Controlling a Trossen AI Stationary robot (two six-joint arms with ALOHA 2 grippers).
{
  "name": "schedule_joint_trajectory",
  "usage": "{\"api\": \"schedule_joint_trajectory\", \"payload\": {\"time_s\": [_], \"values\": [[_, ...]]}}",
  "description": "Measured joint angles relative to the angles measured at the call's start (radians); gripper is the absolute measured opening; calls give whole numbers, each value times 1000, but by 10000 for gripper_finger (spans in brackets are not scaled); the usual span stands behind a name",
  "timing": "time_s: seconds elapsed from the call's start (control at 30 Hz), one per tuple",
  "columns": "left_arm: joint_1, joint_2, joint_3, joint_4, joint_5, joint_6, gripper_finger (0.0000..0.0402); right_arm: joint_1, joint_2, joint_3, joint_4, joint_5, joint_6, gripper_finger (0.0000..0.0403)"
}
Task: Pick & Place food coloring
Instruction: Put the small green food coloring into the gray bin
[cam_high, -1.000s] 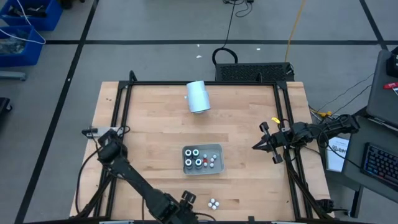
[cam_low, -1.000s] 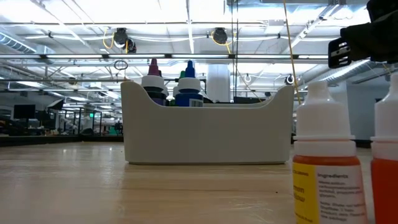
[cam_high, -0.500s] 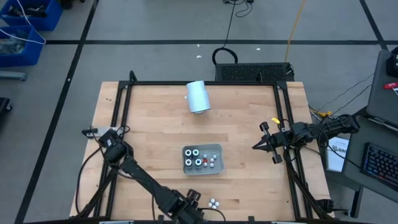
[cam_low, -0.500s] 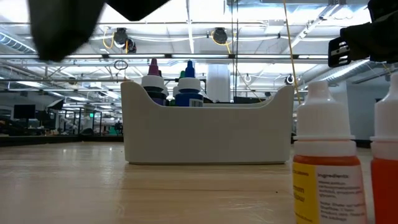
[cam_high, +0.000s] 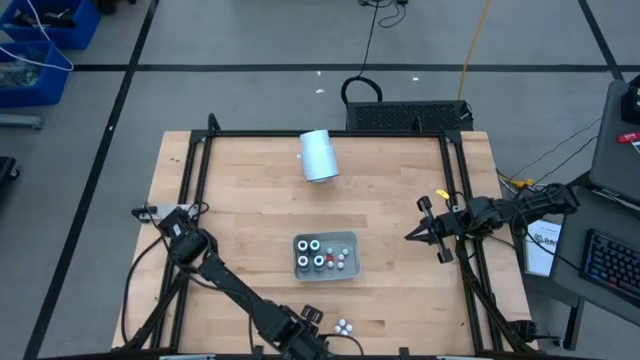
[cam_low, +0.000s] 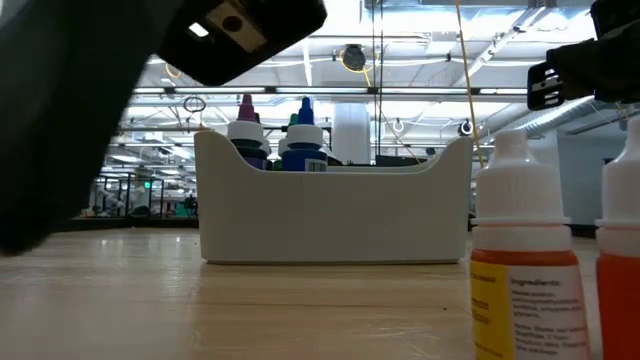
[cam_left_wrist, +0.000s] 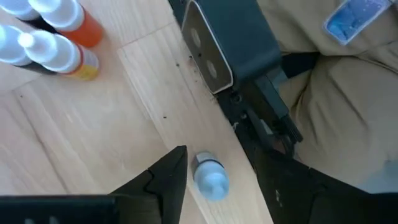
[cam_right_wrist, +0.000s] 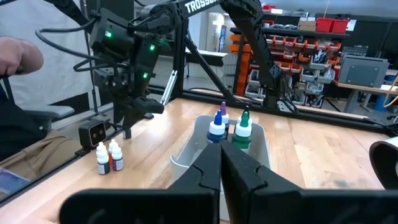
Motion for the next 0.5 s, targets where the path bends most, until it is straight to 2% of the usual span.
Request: {"api": "schedule_joint_trajectory", "payload": {"time_s": [0.5], "values": [[2,0,0,-7,1,7,186,0,1,0,1,0,3,0]]}}
